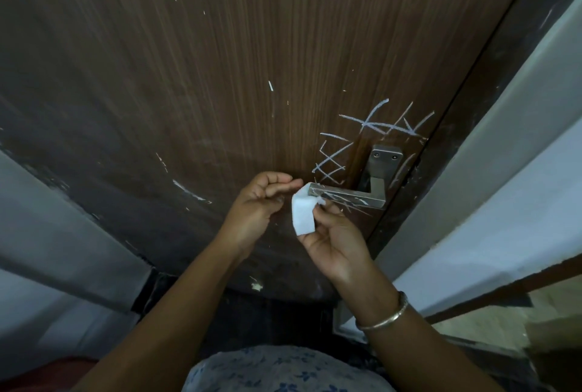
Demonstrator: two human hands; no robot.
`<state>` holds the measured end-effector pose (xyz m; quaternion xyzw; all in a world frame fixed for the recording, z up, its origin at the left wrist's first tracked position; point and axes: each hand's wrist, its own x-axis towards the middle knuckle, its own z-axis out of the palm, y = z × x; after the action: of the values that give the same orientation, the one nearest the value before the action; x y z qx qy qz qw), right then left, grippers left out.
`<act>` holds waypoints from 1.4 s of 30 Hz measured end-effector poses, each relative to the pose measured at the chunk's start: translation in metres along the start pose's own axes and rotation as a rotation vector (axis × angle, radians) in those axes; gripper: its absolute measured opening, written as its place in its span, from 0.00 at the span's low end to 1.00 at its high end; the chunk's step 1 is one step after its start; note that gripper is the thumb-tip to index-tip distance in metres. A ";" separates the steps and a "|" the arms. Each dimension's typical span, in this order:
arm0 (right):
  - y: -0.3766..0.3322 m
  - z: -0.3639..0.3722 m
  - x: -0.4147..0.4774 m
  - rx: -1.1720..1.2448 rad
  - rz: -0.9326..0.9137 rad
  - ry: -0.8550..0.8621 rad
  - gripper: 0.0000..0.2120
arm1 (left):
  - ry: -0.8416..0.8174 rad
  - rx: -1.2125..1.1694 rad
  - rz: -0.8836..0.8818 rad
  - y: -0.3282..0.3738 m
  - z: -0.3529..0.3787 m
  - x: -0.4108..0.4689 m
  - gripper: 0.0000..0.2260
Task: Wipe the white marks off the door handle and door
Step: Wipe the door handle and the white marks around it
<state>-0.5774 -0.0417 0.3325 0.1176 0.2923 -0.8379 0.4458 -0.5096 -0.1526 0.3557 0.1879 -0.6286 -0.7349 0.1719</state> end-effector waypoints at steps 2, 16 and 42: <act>-0.002 -0.005 -0.001 0.010 -0.013 0.029 0.11 | 0.001 -0.004 -0.024 -0.002 0.000 -0.001 0.16; 0.013 0.006 0.002 -0.139 -0.051 0.011 0.13 | 0.088 0.023 -0.016 -0.006 0.006 -0.017 0.11; 0.001 -0.024 -0.014 -0.338 -0.012 0.199 0.07 | 0.195 0.348 0.137 -0.006 0.022 0.004 0.12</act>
<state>-0.5699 -0.0180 0.3191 0.1215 0.4720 -0.7637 0.4233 -0.5239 -0.1346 0.3523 0.2419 -0.7378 -0.5800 0.2464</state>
